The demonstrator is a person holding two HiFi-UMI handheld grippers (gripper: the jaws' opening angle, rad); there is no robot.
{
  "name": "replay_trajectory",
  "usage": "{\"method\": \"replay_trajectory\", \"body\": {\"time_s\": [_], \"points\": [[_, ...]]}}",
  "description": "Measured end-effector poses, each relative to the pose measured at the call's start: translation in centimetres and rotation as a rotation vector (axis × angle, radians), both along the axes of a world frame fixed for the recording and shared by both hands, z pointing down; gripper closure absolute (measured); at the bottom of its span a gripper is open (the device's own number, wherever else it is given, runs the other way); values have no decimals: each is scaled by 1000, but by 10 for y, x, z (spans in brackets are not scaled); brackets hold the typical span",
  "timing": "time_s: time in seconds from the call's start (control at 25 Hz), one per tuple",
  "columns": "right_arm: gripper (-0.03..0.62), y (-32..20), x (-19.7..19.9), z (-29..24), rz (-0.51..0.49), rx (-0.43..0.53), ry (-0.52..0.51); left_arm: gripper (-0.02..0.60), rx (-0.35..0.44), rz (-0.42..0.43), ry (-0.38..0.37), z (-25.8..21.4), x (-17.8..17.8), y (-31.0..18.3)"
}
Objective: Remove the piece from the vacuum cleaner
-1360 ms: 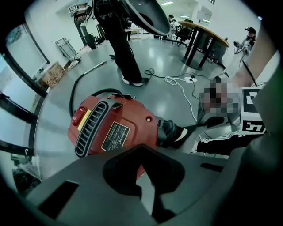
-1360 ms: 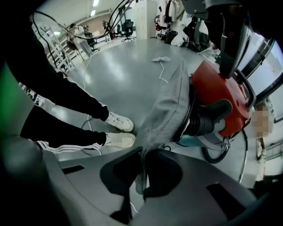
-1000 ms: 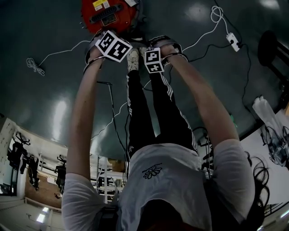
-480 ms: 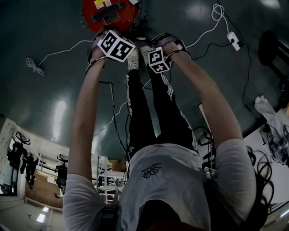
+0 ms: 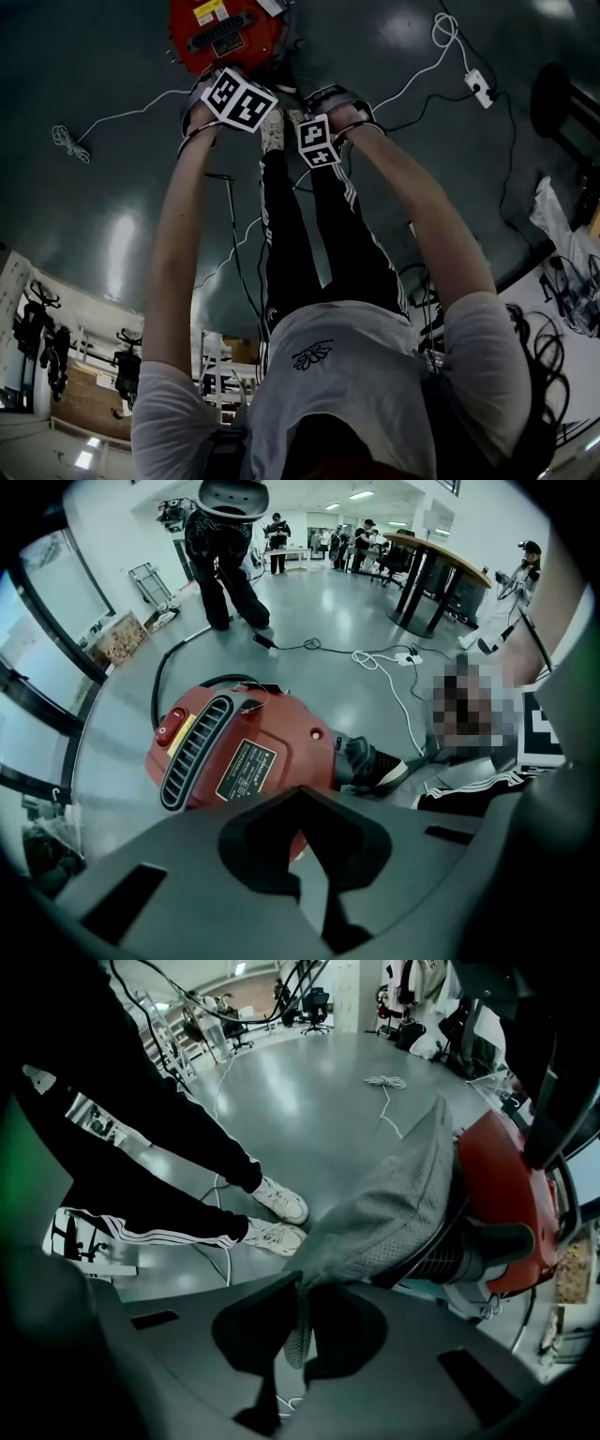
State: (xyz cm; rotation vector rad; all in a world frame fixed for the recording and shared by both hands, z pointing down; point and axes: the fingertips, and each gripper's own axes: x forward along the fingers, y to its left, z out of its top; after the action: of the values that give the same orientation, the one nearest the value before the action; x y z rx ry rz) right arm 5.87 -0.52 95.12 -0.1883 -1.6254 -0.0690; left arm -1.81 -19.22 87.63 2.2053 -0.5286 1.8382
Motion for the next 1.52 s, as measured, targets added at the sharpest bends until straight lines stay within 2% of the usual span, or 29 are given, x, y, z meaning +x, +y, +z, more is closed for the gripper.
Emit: {"method": "replay_trajectory", "body": {"time_s": [0.08,0.16,0.2,0.28,0.36,0.44,0.52,0.56,0.64,0.76,1.0,1.16,1.36,1.52], "points": [[571,18,-6,-1,-63,-52,-11,575,-2,-6,1,1,1,0],[571,59,-9,-3,-206,-140,-19,575,-2,-10,3,2,1,-1],[571,79,-10,-2,-244,-166,-17,575,0,-11,6,2,1,-1],[571,97,-9,-1,-176,-195,-4,575,6,-9,16,2,2,0],[571,85,-6,-5,-102,-180,0,575,13,-25,28,3,2,-3],[571,66,-5,-15,-89,-131,-10,575,33,-92,63,-2,-1,-7],[571,56,-1,-32,-57,-98,-23,575,72,-200,144,-19,-4,-3],[571,52,3,-42,-37,-86,-26,575,88,-240,190,-31,-3,3],[571,40,11,-61,-15,-58,-25,575,108,-265,252,-56,-6,16],[571,19,14,-90,-9,-14,-13,575,133,-280,283,-90,-22,28],[570,-10,9,-161,30,80,-10,575,201,-550,407,-178,-48,8],[570,-35,2,-216,93,170,-34,575,288,-663,513,-253,-53,-6],[571,-80,3,-284,312,306,-111,575,403,-705,595,-325,-58,-17],[570,-125,5,-346,470,464,-216,575,513,-747,654,-376,-76,-31]]}}
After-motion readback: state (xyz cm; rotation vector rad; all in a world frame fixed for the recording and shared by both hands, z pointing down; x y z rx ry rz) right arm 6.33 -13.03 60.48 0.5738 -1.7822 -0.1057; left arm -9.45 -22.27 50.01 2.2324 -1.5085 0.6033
